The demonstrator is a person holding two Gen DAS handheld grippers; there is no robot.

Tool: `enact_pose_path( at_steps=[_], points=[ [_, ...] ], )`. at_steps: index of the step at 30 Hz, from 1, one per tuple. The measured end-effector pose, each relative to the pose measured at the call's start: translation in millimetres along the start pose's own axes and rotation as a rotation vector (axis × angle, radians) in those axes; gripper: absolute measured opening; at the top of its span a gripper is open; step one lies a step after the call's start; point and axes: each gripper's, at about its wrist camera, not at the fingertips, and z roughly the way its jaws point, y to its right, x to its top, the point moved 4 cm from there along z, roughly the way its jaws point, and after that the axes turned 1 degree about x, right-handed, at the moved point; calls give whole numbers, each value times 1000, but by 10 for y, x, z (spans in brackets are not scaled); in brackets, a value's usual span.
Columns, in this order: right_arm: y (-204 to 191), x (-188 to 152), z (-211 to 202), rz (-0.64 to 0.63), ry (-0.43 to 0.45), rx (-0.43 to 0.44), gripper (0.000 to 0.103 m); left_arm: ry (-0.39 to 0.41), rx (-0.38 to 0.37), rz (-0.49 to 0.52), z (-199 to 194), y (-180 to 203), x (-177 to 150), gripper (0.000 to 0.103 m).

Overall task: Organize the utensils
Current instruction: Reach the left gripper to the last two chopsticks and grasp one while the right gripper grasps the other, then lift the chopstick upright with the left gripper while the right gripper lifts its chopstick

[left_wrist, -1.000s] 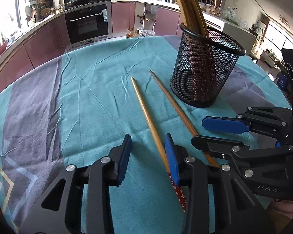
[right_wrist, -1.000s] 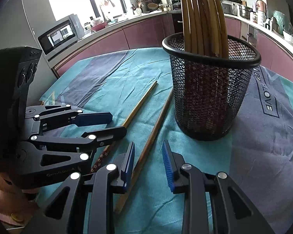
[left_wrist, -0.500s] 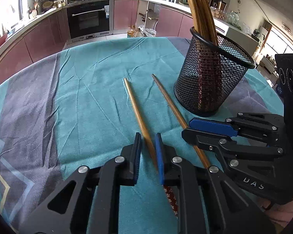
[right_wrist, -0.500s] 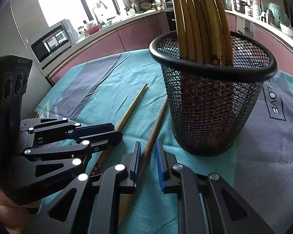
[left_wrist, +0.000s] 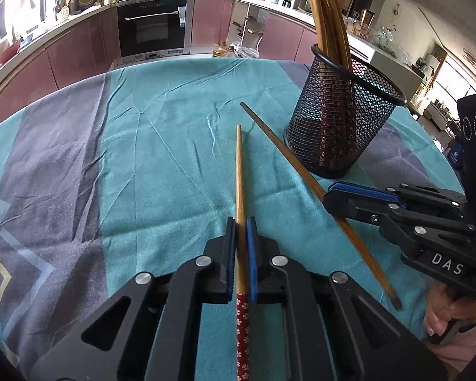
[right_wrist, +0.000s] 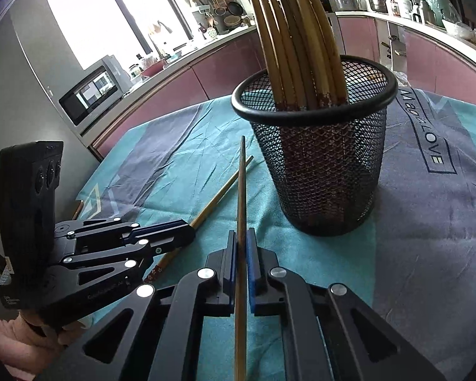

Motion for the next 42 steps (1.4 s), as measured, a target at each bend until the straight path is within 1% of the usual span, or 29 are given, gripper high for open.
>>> enact_pose_path(
  at_steps=[2,6,11,13,16,20,22,26,31,42],
  points=[
    [-54,-30,19,-24,-22,17,5,-4,-8,5,-24,9,-26,8],
    [-119,-75,98,-62,-62,7,6,-14,-24,29,-48,65,-81,8],
    [-108,-78,163,-71,-75,-21,8,-15,-7,59,-17,105,-55,8],
    [-116,-84,183,-76,-78,-22,8,-18,-5,67,10,113,-29,13],
    [-113,-89,205,-81,-79,-24,8,-15,0,79,44,130,22,13],
    [-120,-83,215,-88,-77,-27,8,-8,14,78,93,150,84,13],
    [-125,-84,213,-95,-76,-33,7,-2,28,69,105,151,102,8],
    [-124,-82,202,-93,-70,-31,7,4,28,51,97,155,108,8],
    [-134,-63,121,-96,-45,-19,6,8,15,47,48,138,88,8],
    [-197,-1,-139,-117,17,5,6,58,-23,51,-206,207,102,8]
  ],
)
